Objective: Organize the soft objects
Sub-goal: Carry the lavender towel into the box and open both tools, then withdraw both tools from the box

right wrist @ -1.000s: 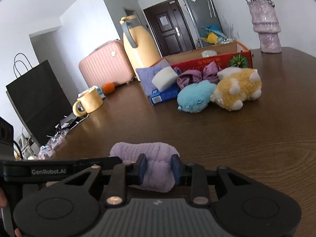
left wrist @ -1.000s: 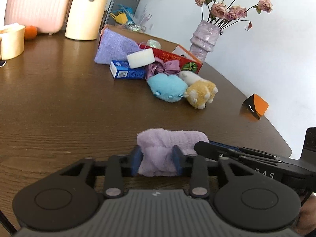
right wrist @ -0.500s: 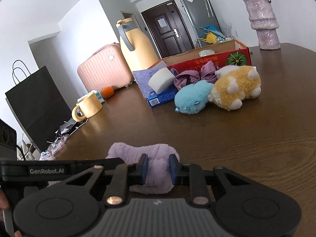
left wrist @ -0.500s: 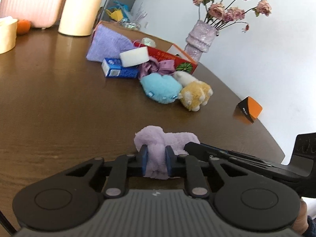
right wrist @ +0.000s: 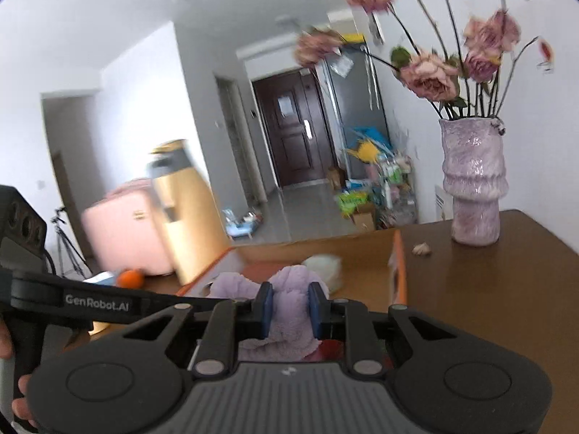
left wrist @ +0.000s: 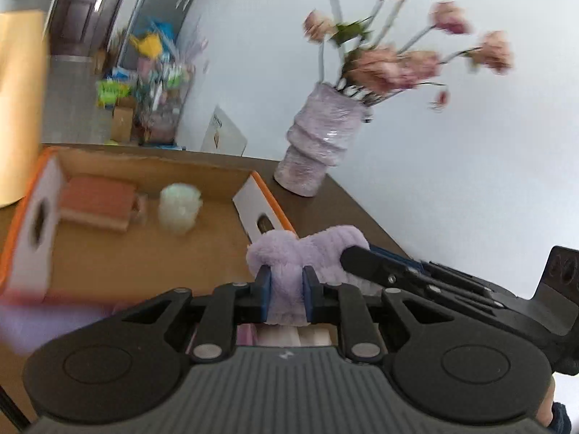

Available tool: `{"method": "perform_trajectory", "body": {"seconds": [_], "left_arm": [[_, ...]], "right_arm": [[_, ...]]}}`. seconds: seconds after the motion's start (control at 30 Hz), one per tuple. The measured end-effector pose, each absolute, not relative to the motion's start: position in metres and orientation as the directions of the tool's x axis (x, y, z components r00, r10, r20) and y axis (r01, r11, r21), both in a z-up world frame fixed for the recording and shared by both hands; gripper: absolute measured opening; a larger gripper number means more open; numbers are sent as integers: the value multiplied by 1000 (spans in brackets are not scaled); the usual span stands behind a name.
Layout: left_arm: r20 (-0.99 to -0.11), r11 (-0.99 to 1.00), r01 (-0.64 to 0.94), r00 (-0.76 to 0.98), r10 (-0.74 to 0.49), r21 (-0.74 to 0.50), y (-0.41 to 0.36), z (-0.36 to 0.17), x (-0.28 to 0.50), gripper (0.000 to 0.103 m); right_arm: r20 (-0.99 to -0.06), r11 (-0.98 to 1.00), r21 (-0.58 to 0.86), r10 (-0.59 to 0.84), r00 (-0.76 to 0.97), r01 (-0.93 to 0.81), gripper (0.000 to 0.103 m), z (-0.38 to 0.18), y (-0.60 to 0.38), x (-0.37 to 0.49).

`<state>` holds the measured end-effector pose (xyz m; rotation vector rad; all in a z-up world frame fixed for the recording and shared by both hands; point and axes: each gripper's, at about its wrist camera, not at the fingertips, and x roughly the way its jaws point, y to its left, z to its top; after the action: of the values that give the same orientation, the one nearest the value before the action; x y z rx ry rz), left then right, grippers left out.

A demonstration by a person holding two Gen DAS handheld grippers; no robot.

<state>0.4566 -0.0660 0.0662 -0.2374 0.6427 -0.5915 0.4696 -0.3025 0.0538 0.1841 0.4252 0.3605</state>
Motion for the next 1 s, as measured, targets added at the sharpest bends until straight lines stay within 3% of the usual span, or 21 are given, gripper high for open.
{"method": "perform_trajectory", "body": {"seconds": [0.23,0.43,0.63,0.73,0.83,1.0], "left_arm": [[-627,848,316,572,-529,-426,-119,45,644,18],[-723,904,249,542,-428,-348,-135,6,730,20],[-725,936,210,592,-353,-284,-125,-4,751,47],[-715,926,245,587,-379,-289,-120,1,750,61],[-701,932,265,615,-361,-247,-116,13,739,64],[-700,940,286,633,-332,-188,-112,45,714,70]], "right_arm": [[-563,957,215,284,776,-194,20,26,-321,654],[-654,970,169,242,717,-173,20,-8,-304,725],[-665,986,38,148,732,-164,28,-15,-287,743],[-652,985,50,157,742,-164,33,-6,-289,739],[-636,986,36,147,757,-161,43,10,-290,729],[-604,985,31,156,782,-172,48,52,-298,689]]}}
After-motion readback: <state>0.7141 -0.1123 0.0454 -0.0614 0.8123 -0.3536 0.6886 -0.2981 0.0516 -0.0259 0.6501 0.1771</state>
